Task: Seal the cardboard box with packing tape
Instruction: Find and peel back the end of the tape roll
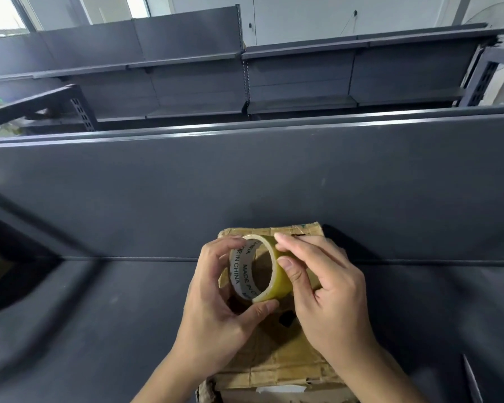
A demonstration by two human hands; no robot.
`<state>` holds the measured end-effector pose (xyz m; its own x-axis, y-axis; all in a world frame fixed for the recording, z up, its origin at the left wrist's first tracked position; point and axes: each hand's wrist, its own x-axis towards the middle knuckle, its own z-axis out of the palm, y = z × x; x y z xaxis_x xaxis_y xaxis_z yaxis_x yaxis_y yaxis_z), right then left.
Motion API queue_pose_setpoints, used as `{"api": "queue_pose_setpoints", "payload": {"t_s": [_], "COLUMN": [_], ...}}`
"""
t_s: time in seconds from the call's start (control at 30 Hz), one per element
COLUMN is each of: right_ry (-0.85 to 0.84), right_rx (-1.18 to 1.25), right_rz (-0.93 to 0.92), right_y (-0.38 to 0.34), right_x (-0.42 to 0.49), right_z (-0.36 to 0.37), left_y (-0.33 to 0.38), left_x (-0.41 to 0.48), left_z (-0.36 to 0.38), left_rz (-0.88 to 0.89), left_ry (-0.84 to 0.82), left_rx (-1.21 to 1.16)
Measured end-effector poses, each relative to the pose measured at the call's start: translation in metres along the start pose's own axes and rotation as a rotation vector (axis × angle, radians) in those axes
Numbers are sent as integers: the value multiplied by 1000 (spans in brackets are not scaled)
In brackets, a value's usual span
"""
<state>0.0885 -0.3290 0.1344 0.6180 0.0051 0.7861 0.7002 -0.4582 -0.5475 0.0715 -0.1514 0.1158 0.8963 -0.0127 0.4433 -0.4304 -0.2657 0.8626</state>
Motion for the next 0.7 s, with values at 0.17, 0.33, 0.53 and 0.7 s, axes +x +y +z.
{"api": "queue_pose_setpoints", "payload": {"t_s": [0.17,0.33,0.53,0.7], "right_ry": [9,21,13,-17], "right_rx": [-26,-37,-62,-75], "right_rz": [-9,-27,-39,-39], "right_y": [0,0,0,0], "right_x": [-1,0,-1,-1], "right_z": [0,0,1,2], "left_y": [3,4,1,1], "left_x": [0,0,-2,-3], "left_z": [2,5,4,2], "left_rz": [53,79,50,33], "left_ry": [20,45,39,33], "left_rx": [73,104,88,89]}}
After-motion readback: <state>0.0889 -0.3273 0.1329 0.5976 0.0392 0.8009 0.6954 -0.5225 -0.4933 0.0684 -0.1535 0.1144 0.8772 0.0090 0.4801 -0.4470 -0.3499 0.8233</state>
